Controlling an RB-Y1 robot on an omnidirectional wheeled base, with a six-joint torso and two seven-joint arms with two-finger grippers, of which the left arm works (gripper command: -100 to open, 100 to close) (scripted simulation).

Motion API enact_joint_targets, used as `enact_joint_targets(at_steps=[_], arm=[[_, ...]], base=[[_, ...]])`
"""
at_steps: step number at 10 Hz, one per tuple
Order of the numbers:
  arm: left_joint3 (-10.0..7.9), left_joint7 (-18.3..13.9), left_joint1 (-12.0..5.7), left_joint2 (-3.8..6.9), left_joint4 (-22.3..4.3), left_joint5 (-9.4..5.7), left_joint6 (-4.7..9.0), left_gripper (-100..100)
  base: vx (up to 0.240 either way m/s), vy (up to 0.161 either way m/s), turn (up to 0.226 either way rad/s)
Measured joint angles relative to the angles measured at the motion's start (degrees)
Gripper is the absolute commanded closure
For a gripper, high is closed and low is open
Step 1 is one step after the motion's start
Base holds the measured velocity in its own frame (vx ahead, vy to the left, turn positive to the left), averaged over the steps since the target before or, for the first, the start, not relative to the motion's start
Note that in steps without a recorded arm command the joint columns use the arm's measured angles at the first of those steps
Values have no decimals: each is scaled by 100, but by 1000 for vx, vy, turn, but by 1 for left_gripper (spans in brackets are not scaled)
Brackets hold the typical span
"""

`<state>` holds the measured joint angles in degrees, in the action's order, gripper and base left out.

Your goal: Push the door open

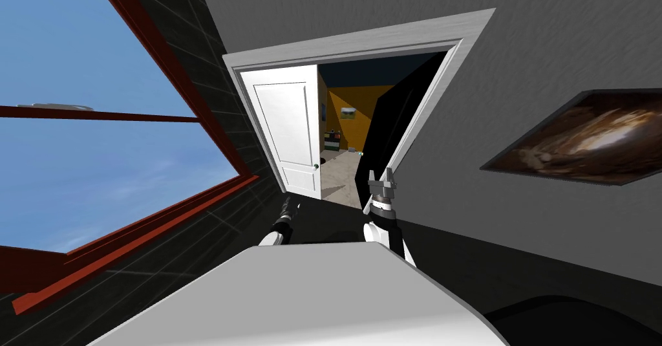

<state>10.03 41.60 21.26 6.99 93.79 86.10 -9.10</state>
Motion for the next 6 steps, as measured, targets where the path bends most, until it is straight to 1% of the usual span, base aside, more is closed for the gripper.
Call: enact_joint_targets(at_steps=[1,2,3,5,6], arm=[[29,83,-20,30,-44,138,-77,-100],[60,181,-52,46,-119,332,-162,-100],[65,381,-77,55,-197,450,-240,-100],[117,489,-111,90,-324,808,-378,-100],[127,533,-121,94,-362,943,-427,-100]], base=[[63,16,4],[82,21,6],[59,9,1],[55,3,4],[54,7,4]])
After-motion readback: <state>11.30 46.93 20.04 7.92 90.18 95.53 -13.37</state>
